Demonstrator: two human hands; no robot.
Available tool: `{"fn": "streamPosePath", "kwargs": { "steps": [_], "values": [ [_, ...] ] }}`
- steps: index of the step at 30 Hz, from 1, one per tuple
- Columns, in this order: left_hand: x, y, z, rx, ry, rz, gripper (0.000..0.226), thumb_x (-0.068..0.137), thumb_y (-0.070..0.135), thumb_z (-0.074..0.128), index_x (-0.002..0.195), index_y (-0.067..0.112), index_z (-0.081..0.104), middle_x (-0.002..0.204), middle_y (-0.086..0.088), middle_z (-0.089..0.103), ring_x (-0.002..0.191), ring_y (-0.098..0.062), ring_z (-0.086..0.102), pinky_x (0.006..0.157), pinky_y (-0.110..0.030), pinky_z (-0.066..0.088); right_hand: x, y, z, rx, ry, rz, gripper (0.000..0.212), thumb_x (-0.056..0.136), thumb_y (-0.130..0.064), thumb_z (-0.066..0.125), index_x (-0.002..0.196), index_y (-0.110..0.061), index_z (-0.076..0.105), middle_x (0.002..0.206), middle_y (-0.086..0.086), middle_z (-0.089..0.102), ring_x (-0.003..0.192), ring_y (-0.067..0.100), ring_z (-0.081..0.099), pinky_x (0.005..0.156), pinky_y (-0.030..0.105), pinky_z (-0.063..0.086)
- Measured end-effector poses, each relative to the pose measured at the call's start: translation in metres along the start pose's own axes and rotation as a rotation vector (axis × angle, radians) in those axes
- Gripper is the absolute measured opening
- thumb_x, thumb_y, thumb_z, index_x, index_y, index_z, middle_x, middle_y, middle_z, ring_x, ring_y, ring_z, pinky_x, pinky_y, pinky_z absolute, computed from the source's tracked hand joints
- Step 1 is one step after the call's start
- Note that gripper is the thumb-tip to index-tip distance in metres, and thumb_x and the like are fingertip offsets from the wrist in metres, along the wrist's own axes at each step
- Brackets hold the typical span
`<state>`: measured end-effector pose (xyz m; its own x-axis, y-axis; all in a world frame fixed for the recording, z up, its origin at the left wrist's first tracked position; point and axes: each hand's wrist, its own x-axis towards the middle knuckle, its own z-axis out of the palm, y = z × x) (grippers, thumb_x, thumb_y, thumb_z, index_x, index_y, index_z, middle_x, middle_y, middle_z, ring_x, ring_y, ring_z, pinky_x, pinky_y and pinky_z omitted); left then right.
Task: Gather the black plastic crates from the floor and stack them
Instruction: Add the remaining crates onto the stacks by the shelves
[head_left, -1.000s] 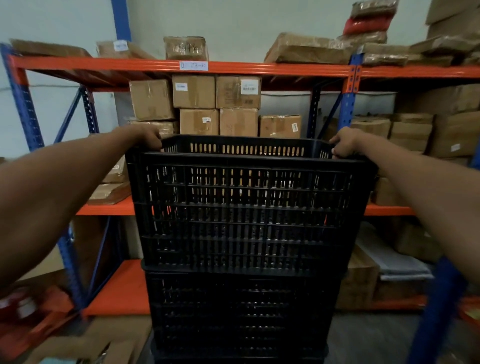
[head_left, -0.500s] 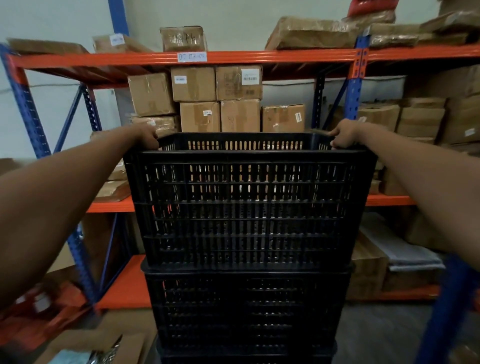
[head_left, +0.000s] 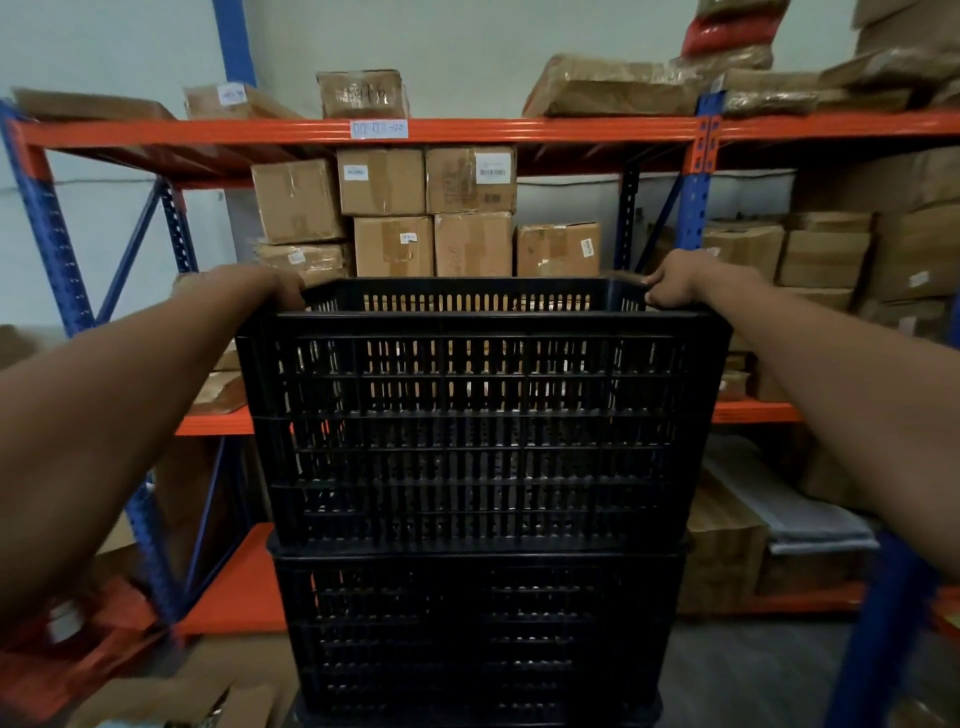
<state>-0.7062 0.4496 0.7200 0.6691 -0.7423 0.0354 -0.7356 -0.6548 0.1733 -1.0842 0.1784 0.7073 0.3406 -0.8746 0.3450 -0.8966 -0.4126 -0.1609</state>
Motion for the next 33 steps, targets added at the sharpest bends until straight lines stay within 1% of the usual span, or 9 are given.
{"fn": "streamPosePath", "kwargs": {
  "steps": [4,10,15,18,20,23,27,30,33],
  "values": [
    [0.0,-0.001,0.001,0.014,0.022,-0.006,0.044,0.091,0.006,0.058,0.133,-0.003,0.052,0.133,-0.026,0.056,0.121,-0.039,0.056,0.106,-0.048,0.043,-0.011,-0.004,-0.007,-0.041,0.002,-0.065,0.045,0.083,-0.042,0.066,0.118,-0.013,0.069,0.119,0.014,0.065,0.106,0.035,0.06,0.094,0.043,0.052],
    [0.001,0.0,0.001,-0.016,0.066,0.022,0.041,0.095,0.007,0.049,0.134,-0.005,0.051,0.138,-0.025,0.051,0.125,-0.036,0.052,0.105,-0.041,0.042,-0.024,-0.003,-0.01,-0.034,-0.228,-0.068,0.035,0.094,-0.016,0.053,0.126,-0.004,0.058,0.121,0.014,0.059,0.109,0.031,0.058,0.094,0.04,0.046],
    [-0.002,0.007,0.002,0.013,0.234,0.057,0.059,0.092,0.02,0.058,0.147,0.005,0.039,0.149,-0.022,0.042,0.137,-0.036,0.041,0.11,-0.04,0.034,-0.021,-0.007,-0.006,-0.133,-0.174,-0.132,0.038,0.093,-0.02,0.056,0.13,-0.009,0.057,0.123,0.014,0.06,0.113,0.031,0.058,0.098,0.041,0.046],
    [-0.004,0.011,-0.001,0.034,0.327,0.082,0.05,0.091,0.025,0.06,0.136,0.003,0.053,0.136,-0.022,0.054,0.127,-0.036,0.05,0.105,-0.042,0.041,-0.018,-0.008,-0.004,-0.19,-0.165,-0.153,0.038,0.094,-0.02,0.056,0.131,-0.011,0.056,0.128,0.015,0.058,0.118,0.031,0.056,0.1,0.04,0.045],
    [-0.008,0.009,-0.005,0.04,0.161,0.078,0.042,0.093,0.022,0.058,0.13,0.004,0.056,0.129,-0.02,0.058,0.117,-0.034,0.056,0.1,-0.042,0.046,-0.016,-0.009,-0.004,-0.189,-0.187,-0.156,0.037,0.094,-0.02,0.056,0.13,-0.011,0.056,0.128,0.015,0.058,0.118,0.031,0.056,0.101,0.04,0.044],
    [-0.015,0.006,-0.005,-0.029,-0.114,0.076,0.029,0.096,0.013,0.052,0.125,0.013,0.05,0.122,-0.017,0.059,0.093,-0.028,0.064,0.076,-0.037,0.056,-0.014,-0.009,-0.004,-0.168,-0.237,-0.148,0.039,0.096,-0.017,0.054,0.134,-0.009,0.052,0.135,0.016,0.054,0.124,0.031,0.052,0.102,0.038,0.04],
    [-0.007,0.006,0.002,0.023,-0.023,0.127,0.046,0.095,0.011,0.053,0.14,0.005,0.043,0.142,-0.019,0.048,0.128,-0.035,0.05,0.1,-0.039,0.043,-0.009,-0.007,-0.004,-0.084,-0.308,-0.151,0.033,0.094,-0.018,0.056,0.126,-0.016,0.052,0.133,0.013,0.053,0.119,0.029,0.054,0.103,0.041,0.043],
    [-0.003,0.008,0.001,-0.013,-0.089,0.127,0.05,0.095,0.008,0.052,0.143,0.004,0.037,0.143,-0.021,0.045,0.124,-0.034,0.051,0.098,-0.037,0.042,-0.005,-0.004,-0.003,-0.038,-0.357,-0.155,0.03,0.092,-0.023,0.058,0.121,-0.018,0.052,0.131,0.012,0.054,0.114,0.028,0.057,0.103,0.047,0.045],
    [0.0,0.003,0.0,-0.024,-0.115,0.121,0.055,0.094,0.009,0.054,0.146,0.006,0.035,0.145,-0.02,0.043,0.128,-0.034,0.049,0.106,-0.043,0.042,-0.004,-0.004,-0.003,-0.049,-0.349,-0.143,0.042,0.091,-0.028,0.058,0.131,-0.021,0.047,0.138,0.01,0.049,0.121,0.027,0.053,0.104,0.045,0.043]
  ]
}}
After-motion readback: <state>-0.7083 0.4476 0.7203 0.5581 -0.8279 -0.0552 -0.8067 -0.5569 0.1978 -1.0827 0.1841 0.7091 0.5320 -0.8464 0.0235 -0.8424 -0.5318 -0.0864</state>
